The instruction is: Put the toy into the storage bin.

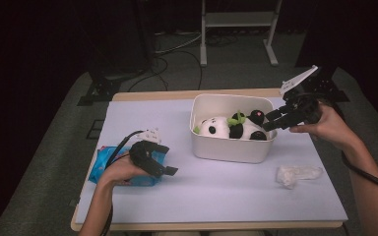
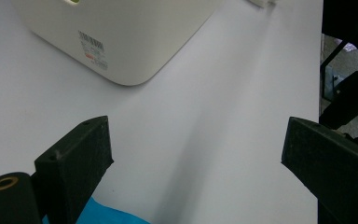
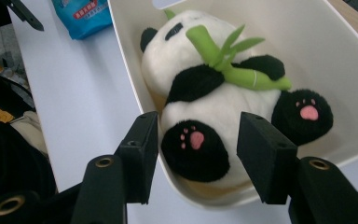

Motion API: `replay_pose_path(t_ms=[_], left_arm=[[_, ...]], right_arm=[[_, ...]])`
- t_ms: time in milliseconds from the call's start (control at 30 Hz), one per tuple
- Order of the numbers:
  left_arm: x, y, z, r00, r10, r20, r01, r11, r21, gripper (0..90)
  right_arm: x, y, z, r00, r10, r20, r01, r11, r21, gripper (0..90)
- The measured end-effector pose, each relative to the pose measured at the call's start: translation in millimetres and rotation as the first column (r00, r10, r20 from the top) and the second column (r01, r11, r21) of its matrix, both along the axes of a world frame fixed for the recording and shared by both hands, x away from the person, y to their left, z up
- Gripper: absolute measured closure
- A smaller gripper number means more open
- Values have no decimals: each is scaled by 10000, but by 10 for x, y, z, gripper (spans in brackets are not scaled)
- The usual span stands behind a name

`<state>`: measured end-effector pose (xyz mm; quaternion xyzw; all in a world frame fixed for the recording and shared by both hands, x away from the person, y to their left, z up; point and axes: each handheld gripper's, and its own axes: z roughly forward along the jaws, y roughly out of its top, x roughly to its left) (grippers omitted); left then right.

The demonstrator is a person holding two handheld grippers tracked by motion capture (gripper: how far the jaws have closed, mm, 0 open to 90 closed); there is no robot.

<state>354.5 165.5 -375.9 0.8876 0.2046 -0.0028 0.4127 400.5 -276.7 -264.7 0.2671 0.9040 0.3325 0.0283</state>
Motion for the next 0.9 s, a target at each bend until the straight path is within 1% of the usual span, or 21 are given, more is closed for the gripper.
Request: replay_pose_path(t_ms=[200,367,400,600,900], left_arm=[[-1,1,12,10000,-38,77,38,10000,7,75],[1,1,14,9999,-4,112,4,10000,-18,75],[2,0,13,9999,-25,106,25,10000,-15,75],[3,-3,6,10000,-10,99,11,10000,-32,75],[3,7,11,9999,-11,133,12,10000,-41,75]], right_arm=[[-75,-139,-52,9997,-243,-26,243,9997,83,471],[-131,-223,-113,9991,-405,-119,407,9991,128,467],[-139,-240,-121,9989,-438,-164,441,9988,198,467],[-196,-318,-185,9979,-605,-212,610,9979,229,467],[-272,-410,-318,9957,-800,-474,816,9961,340,467]])
